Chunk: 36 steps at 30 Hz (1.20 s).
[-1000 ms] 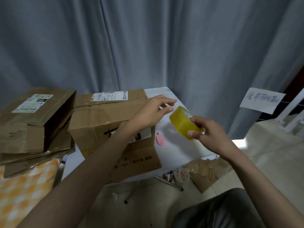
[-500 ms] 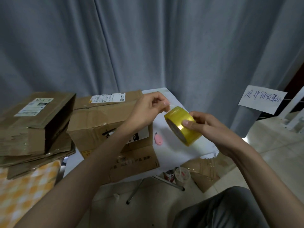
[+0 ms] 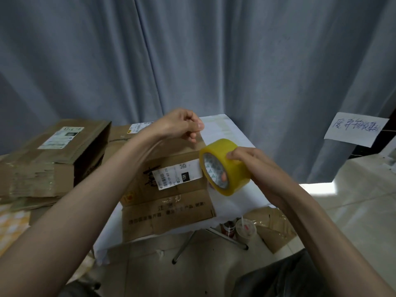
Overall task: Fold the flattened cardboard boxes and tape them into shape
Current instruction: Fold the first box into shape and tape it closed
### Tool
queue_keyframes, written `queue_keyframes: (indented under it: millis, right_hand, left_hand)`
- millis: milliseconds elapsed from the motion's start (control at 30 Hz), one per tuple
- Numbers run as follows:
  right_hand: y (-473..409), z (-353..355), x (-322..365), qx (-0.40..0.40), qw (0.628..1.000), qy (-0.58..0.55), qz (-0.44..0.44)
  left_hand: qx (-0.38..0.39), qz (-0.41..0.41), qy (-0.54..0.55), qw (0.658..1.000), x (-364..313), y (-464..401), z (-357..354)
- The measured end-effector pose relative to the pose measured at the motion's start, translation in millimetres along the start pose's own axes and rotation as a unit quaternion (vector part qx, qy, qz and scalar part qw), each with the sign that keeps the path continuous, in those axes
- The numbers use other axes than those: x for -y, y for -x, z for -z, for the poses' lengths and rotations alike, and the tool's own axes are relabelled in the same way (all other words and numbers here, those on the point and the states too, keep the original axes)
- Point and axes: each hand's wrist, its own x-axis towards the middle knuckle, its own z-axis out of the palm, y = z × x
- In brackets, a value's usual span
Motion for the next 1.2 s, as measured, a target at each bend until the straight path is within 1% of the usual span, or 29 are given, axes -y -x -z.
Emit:
queue_keyframes:
  millis: [33, 67, 133, 167, 200, 300, 400, 533, 767, 1067, 1200]
  right_hand:
    - [0, -2, -4, 0.007, 1.0, 0.006, 0.004]
    - [2, -4, -8, 0.005, 1.0, 0.013, 0.001]
    - [9, -8, -14, -0.017, 1.0, 0.012, -0.005]
    - [11, -9, -19, -0.035, 0.999, 0.011, -0.012]
    - [13, -11, -22, -0.05, 0.999, -0.002, -0.02]
    - [12, -19, -24, -0.047, 0.997, -0.052, -0.029]
    - [7, -31, -20, -0.045, 0.996, -0.068, -0.023]
    - [3, -37, -20, -0.054, 0.994, -0.089, -0.026]
    - [-4, -36, -17, -0.049, 0.992, -0.114, -0.039]
    - [-10, -41, -21, -0.039, 0.991, -0.112, -0.062]
    - [-11, -43, -26, -0.024, 0.991, -0.111, -0.07]
  left_hand:
    - [-0.034, -0.013, -0.03, 0.999, 1, -9, 7]
    - [-0.084, -0.027, -0.064, 0.994, 2, -20, 15]
    - [-0.177, -0.057, -0.117, 0.976, 3, -45, 37]
    - [-0.197, -0.067, -0.134, 0.969, 4, -57, 46]
    - [-0.198, -0.074, -0.154, 0.965, 5, -68, 52]
    - [-0.15, -0.09, -0.198, 0.964, 10, -100, 49]
    - [-0.107, -0.103, -0.227, 0.963, 19, -123, 39]
    - [-0.075, -0.118, -0.229, 0.963, 36, -138, 38]
    - [-0.064, -0.125, -0.242, 0.96, 63, -150, 36]
    - [-0.056, -0.126, -0.25, 0.958, 91, -162, 35]
    - [-0.044, -0.117, -0.293, 0.948, 98, -168, 32]
